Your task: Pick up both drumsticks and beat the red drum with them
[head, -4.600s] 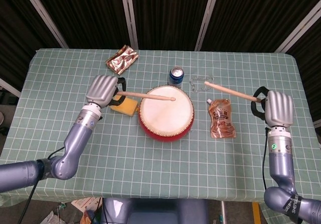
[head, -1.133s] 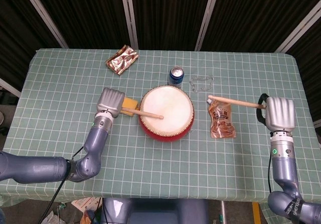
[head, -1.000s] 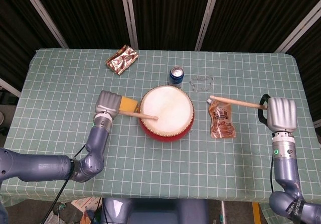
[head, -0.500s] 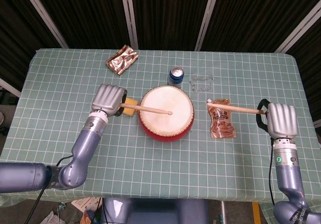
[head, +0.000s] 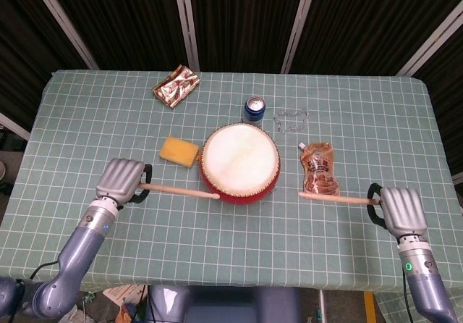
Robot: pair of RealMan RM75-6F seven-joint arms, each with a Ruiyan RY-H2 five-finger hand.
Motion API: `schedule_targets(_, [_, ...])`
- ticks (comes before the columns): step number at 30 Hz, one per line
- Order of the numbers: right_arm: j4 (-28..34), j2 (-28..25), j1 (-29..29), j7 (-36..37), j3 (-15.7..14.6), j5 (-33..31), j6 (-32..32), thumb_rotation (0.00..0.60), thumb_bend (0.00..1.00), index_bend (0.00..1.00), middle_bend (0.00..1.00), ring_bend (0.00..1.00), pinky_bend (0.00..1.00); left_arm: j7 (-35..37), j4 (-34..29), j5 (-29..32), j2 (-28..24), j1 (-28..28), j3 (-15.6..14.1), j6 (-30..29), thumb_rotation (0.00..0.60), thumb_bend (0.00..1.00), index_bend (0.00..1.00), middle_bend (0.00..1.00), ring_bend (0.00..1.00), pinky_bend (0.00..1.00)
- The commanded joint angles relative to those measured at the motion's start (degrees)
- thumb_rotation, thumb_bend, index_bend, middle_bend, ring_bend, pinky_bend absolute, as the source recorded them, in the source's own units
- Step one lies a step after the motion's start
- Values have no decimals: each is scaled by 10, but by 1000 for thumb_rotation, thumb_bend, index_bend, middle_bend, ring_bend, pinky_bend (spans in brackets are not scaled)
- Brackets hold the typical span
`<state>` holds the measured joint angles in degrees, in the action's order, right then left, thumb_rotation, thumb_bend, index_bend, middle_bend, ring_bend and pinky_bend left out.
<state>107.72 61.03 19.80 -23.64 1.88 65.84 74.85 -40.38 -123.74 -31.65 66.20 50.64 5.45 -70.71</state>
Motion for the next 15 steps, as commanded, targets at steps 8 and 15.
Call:
schedule_targets(8, [-47,31,-10,-35,-33,28,-28,600,599,939,1000,1000,1000,28,50,-40,93,-44,-39,-23,600,527,768,1000,1000,1000])
schedule_targets(15, [-70,46,-5,-54,-31,18,-46,600,600,825,1000,1000,1000,20,102,-16,144,-45,-30,-24,600,444,601,1000,1000,1000])
